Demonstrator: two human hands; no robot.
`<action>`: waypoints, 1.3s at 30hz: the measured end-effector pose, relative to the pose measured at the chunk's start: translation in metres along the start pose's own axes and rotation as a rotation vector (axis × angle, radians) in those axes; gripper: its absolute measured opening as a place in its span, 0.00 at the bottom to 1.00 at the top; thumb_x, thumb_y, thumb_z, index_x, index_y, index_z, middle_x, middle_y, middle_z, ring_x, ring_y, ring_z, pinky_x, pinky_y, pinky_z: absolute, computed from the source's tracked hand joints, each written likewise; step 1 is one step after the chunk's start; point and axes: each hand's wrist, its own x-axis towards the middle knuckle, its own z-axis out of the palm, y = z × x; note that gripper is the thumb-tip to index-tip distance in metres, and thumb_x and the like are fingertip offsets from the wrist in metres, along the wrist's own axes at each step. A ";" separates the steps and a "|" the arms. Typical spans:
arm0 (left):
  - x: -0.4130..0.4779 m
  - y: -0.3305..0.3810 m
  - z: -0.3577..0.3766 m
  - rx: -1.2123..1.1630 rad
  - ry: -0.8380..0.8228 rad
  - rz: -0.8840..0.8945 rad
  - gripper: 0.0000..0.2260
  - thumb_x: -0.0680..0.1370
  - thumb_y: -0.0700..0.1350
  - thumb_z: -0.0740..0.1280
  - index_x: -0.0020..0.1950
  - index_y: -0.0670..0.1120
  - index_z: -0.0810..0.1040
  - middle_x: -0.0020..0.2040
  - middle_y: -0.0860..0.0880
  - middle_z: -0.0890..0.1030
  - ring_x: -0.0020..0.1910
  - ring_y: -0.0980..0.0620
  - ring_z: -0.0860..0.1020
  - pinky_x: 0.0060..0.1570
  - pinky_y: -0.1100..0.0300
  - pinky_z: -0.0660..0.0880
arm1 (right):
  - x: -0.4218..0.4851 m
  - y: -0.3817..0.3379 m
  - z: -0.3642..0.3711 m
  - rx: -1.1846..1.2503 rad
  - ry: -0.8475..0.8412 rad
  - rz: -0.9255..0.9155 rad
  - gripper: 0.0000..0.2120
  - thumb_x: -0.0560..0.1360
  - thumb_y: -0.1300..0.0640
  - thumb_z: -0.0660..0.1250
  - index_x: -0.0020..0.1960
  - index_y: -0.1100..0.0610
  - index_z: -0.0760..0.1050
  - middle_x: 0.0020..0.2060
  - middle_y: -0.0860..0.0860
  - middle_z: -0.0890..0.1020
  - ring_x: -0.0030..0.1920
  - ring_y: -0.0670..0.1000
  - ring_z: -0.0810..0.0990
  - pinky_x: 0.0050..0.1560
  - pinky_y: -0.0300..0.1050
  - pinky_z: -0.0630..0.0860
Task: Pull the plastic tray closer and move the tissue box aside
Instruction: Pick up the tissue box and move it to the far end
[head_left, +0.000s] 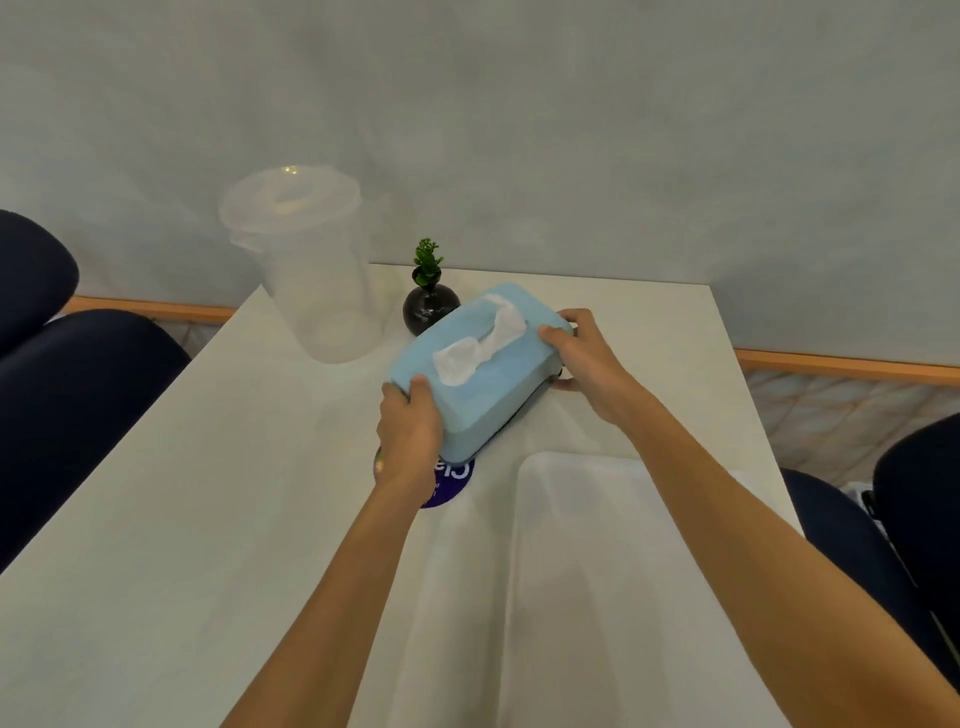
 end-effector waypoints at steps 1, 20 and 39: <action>0.001 0.007 0.010 0.023 -0.008 0.034 0.19 0.81 0.51 0.53 0.70 0.45 0.65 0.63 0.44 0.75 0.56 0.44 0.74 0.58 0.49 0.73 | -0.001 -0.001 -0.012 0.013 0.024 -0.021 0.18 0.78 0.52 0.60 0.67 0.51 0.62 0.61 0.52 0.70 0.59 0.54 0.73 0.58 0.55 0.78; 0.061 0.048 0.186 0.140 -0.428 0.004 0.16 0.81 0.51 0.55 0.66 0.46 0.70 0.54 0.47 0.75 0.48 0.48 0.74 0.49 0.56 0.70 | 0.034 0.055 -0.144 -0.201 0.257 -0.016 0.34 0.75 0.40 0.61 0.75 0.45 0.51 0.69 0.53 0.61 0.66 0.58 0.67 0.65 0.62 0.72; 0.104 0.048 0.248 0.082 -0.308 0.158 0.24 0.81 0.60 0.52 0.70 0.46 0.66 0.60 0.45 0.74 0.52 0.49 0.72 0.48 0.56 0.69 | 0.107 0.035 -0.143 -0.267 0.383 -0.011 0.33 0.76 0.39 0.57 0.75 0.48 0.48 0.70 0.57 0.62 0.67 0.63 0.65 0.66 0.65 0.69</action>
